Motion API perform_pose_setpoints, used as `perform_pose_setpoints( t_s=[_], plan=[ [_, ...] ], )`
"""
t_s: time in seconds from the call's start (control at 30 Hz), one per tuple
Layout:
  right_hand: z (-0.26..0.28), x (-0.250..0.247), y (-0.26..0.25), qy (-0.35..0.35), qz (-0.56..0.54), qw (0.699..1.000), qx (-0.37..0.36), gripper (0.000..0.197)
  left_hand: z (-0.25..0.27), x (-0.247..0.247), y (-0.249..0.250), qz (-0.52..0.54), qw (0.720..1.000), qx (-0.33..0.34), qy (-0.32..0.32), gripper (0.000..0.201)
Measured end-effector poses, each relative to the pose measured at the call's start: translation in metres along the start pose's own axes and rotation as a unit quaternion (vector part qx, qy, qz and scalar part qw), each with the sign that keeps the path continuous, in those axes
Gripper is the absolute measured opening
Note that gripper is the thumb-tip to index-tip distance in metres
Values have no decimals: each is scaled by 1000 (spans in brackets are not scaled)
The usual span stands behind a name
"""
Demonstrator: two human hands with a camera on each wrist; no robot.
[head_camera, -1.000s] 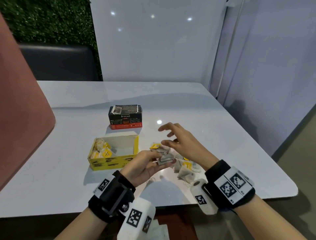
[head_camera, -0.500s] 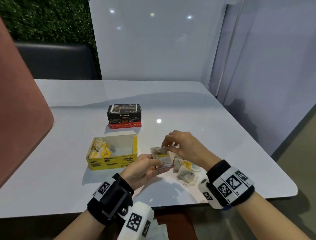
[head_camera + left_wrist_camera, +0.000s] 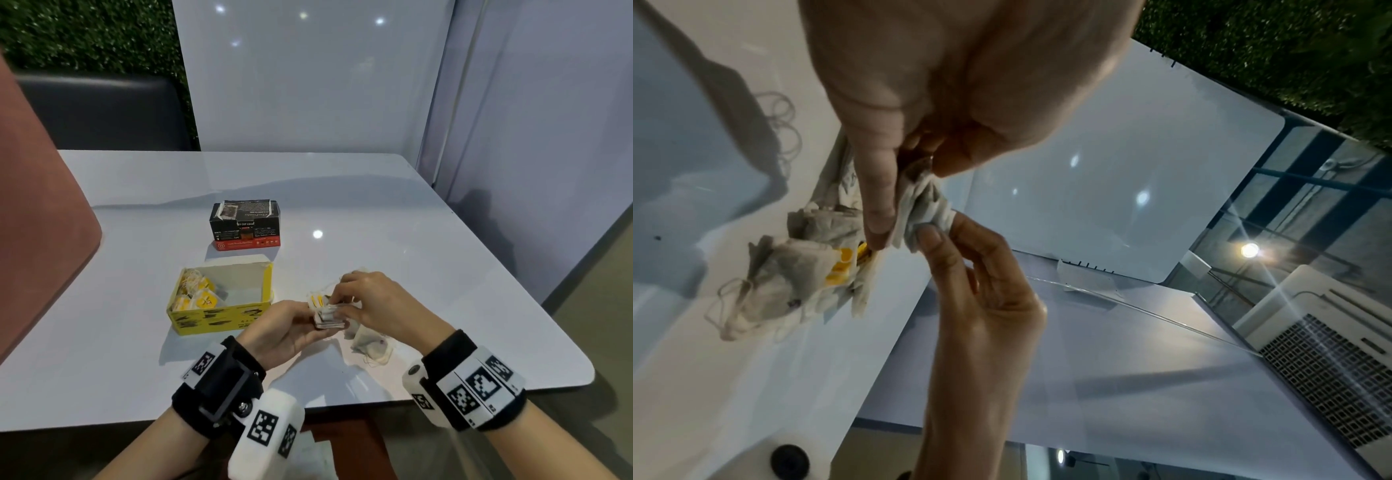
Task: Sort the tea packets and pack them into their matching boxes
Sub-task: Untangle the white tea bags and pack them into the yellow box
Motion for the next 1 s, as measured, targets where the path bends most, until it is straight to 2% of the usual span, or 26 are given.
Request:
perform_pose_setpoints(
  t_s=[0.13, 0.27, 0.33, 0.43, 0.5, 0.6, 0.67, 0.73, 0.8, 0.83, 0.87, 0.93, 1.0],
  plan=[
    [-4, -4, -3, 5, -1, 1000, 5, 14, -2, 1, -1, -31, 999, 3, 6, 33],
    [-5, -8, -6, 61, 13, 998, -6, 15, -4, 2, -1, -35, 999, 0, 14, 34],
    [-2, -1, -9, 86, 56, 993, -49, 11, -6, 2, -1, -13, 1000, 0, 16, 33],
    [5, 22, -7, 77, 89, 989, -92, 14, -5, 1, 1, 26, 999, 10, 18, 28],
    [7, 28, -3, 71, 54, 991, -101, 10, -4, 2, 1, 18, 1000, 8, 15, 29],
    [11, 26, -3, 31, 11, 992, -120, 23, -3, 2, -1, -4, 1000, 7, 3, 28],
    [12, 18, -4, 32, -49, 991, -123, 32, -3, 2, -3, -6, 1000, 7, -7, 28],
    [10, 8, -1, 100, -146, 980, -94, 33, -3, 1, -3, -21, 1000, 14, -3, 27],
    [7, -3, 5, 180, -201, 962, -35, 23, -4, 0, -2, -49, 998, 29, 7, 28],
    [5, -7, 8, 176, -202, 963, 6, 19, -3, -1, -1, -71, 997, 38, 12, 29],
    [1, -10, 7, 133, -193, 971, 47, 28, -2, 0, 0, -102, 993, 48, 16, 31],
    [-6, -10, 9, 1, -188, 976, 106, 56, 3, 4, 3, -182, 980, 74, 25, 36],
    [-12, -10, 3, -77, -222, 965, 113, 60, 8, 4, 4, -268, 958, 93, 43, 59]
  ],
)
Point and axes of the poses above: each hand's wrist, its own z-axis away from the middle knuckle, its own x-axis out of the palm, y = z × x, the point moved 2 cm from there along -z, towards the middle knuckle, and after that the axes turned 10 degrees about -z, right-handed, at the moved point
